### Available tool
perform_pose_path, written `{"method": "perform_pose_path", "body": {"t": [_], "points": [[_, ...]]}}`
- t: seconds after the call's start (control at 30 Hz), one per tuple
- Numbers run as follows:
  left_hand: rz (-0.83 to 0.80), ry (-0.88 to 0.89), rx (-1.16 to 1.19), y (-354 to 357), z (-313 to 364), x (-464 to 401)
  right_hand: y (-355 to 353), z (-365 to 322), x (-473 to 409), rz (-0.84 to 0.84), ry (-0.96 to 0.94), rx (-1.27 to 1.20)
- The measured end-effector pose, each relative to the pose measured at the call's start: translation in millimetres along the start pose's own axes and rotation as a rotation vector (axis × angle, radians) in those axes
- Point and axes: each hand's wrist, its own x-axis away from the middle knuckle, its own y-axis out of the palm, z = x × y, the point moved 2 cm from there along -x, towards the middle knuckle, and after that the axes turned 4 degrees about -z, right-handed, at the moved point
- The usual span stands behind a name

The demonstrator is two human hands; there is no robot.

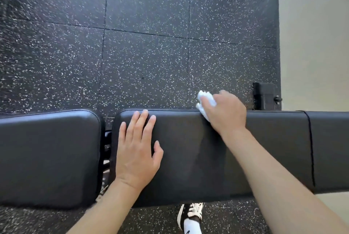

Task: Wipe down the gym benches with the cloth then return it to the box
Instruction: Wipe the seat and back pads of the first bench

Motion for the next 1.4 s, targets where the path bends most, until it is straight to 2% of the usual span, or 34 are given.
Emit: {"method": "perform_pose_path", "body": {"t": [0.13,0.23,0.33,0.47,0.53,0.63,0.7,0.77,0.87,1.07,1.13,1.23,1.4], "points": [[-0.034,-0.056,0.098,-7,-12,26,0,-143,-20,-0.072,-0.259,-0.070],[-0.070,-0.061,0.123,-6,-32,67,4,-215,-36,-0.208,-0.239,-0.129],[-0.096,-0.052,0.165,-9,-47,83,2,-250,-40,-0.280,-0.257,-0.125],[-0.102,-0.077,0.201,-15,-42,79,-6,-223,-30,-0.262,-0.291,-0.241],[-0.091,-0.109,0.236,-17,-38,78,-6,-170,-25,-0.235,-0.125,-0.273],[-0.093,-0.139,0.265,-18,-35,78,-8,-62,-17,-0.195,0.108,-0.194],[-0.116,-0.155,0.274,-17,-34,76,-11,-13,-12,-0.204,0.185,-0.117],[-0.127,-0.172,0.286,-17,-32,76,-6,-2,-10,-0.174,0.240,-0.069],[-0.123,-0.202,0.295,-16,-25,77,-2,-36,-14,-0.114,0.262,-0.087],[-0.150,-0.240,0.257,-19,-22,80,-3,-187,-7,0.064,-0.274,0.024],[-0.159,-0.289,0.266,-19,-22,90,4,-225,0,0.018,-0.403,0.014],[-0.175,-0.323,0.240,-16,-18,115,2,-248,20,0.080,-0.624,0.047],[-0.251,-0.356,0.242,-16,-10,159,8,-236,61,0.019,-0.954,0.129]]}}
